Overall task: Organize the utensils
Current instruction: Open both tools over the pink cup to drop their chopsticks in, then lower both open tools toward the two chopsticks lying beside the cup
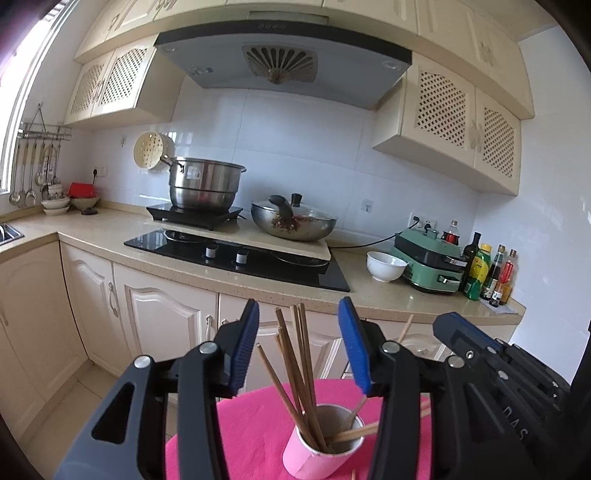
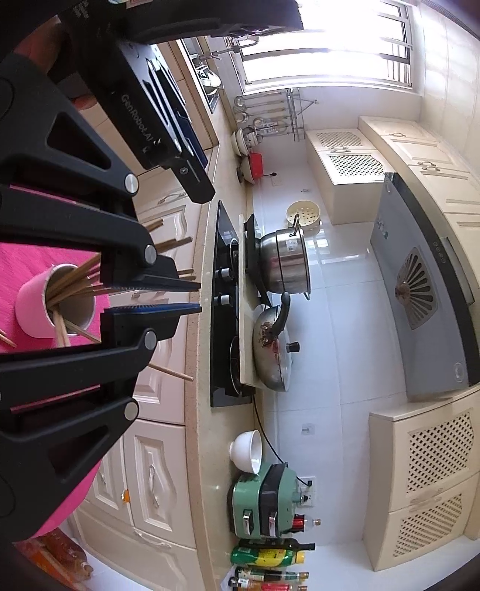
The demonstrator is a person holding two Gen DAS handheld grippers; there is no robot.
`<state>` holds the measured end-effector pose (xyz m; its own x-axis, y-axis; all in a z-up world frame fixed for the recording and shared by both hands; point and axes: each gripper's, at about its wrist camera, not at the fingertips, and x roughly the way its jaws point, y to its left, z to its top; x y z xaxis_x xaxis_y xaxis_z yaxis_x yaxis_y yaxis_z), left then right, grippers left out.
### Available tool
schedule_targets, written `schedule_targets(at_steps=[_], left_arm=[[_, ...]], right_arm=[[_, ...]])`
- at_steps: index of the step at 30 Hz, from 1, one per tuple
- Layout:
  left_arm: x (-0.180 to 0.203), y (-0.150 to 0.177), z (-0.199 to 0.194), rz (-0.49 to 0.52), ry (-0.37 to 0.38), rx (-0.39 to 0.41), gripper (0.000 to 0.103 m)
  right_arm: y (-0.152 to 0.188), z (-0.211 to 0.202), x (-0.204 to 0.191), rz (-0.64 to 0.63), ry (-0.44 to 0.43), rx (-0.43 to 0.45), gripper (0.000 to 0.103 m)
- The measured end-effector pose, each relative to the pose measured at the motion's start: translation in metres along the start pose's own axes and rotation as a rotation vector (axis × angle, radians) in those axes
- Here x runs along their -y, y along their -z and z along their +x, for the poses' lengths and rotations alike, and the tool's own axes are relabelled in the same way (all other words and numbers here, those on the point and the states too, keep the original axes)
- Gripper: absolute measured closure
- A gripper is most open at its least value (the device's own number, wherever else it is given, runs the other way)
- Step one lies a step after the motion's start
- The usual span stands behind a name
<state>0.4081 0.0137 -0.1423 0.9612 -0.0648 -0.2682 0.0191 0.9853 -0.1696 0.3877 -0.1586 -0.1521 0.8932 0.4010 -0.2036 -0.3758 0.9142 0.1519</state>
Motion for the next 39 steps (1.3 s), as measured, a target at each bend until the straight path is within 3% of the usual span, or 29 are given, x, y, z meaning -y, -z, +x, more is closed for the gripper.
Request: schedule_targets(at_steps=[5, 12, 17, 27, 34, 39], left_arm=[[0.006, -0.003, -0.031, 0.019, 0.004, -0.002, 0.056], [0.014, 0.003, -0.071, 0.034, 0.016, -0.037, 0.055], [0.023, 0.014, -0.091, 0.061, 0.03, -0.073, 0.053], [0.038, 0.043, -0.102, 0.083, 0.062, -0.163, 0.053], [0.038, 0.083, -0.081, 0.072, 0.093, -0.302, 0.053], [0.034, 0.129, -0.049, 0.051, 0.118, -0.523, 0.053]], right_arm=[[-0.003, -0.023, -0.008, 0.008, 0.021, -0.009, 0.096], [-0.001, -0.064, -0.02, -0.006, 0.05, -0.013, 0.084], [0.005, -0.09, -0.023, 0.0, 0.075, -0.03, 0.084], [0.038, -0.119, -0.014, 0.033, 0.146, -0.118, 0.083], [0.071, -0.118, 0.001, 0.074, 0.192, -0.212, 0.083], [0.099, -0.113, 0.019, 0.131, 0.223, -0.307, 0.083]])
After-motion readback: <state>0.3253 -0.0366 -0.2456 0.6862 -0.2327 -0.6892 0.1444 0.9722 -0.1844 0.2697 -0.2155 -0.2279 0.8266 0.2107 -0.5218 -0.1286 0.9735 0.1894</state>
